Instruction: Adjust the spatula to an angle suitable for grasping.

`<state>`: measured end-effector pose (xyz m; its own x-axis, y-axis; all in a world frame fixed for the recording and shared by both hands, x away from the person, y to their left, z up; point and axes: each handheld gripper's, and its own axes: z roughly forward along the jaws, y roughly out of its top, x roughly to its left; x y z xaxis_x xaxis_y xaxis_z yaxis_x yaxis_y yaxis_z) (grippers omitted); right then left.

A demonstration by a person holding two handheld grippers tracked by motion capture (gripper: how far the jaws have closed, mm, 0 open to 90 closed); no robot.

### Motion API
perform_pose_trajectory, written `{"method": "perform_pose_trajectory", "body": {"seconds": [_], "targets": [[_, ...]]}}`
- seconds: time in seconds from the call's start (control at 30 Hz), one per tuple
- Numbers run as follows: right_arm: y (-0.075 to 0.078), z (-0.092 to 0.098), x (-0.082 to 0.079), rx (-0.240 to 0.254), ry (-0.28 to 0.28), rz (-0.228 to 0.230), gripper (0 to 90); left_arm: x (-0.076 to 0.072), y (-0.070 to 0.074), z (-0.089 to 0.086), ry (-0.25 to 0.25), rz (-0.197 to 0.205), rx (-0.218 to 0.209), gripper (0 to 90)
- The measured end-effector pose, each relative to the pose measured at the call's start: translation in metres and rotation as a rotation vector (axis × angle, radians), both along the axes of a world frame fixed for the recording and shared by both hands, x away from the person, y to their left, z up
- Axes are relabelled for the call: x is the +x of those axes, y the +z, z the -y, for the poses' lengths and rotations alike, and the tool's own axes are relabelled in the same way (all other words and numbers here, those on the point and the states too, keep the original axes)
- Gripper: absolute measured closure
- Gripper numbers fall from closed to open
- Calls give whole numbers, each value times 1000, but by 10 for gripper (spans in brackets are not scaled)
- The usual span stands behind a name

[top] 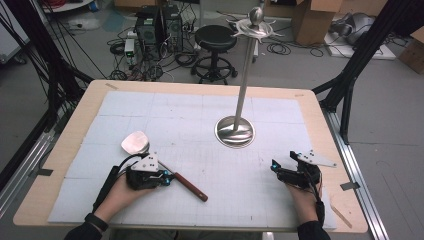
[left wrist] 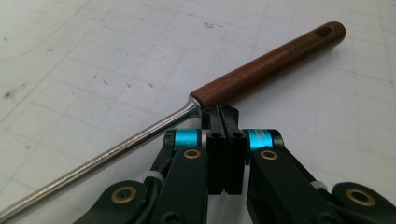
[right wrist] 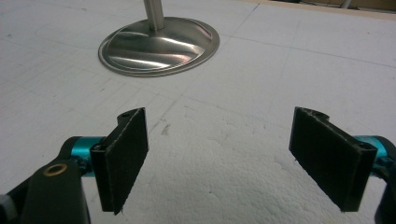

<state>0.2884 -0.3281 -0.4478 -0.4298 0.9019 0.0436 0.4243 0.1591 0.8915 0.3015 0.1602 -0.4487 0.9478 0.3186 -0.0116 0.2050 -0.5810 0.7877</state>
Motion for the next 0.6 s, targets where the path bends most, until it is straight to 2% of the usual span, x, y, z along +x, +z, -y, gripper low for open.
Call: {"method": "perform_pose_trajectory", "body": {"seconds": [0.07, 0.2, 0.27, 0.3, 0.6], "targets": [[0, 0, 0, -1, 0, 0, 189, 6, 1, 9, 27, 0, 7, 897], [0, 0, 0, -2, 3, -1, 190, 11, 0, 16, 45, 4, 7, 897], [0, 0, 1, -6, 4, -1, 190, 14, -1, 19, 73, 2, 7, 897], [0, 0, 1, -6, 4, -1, 190, 16, -1, 21, 106, -3, -5, 897], [0, -1, 1, -15, 5, -8, 192, 24, -2, 31, 174, -3, -31, 897]]}}
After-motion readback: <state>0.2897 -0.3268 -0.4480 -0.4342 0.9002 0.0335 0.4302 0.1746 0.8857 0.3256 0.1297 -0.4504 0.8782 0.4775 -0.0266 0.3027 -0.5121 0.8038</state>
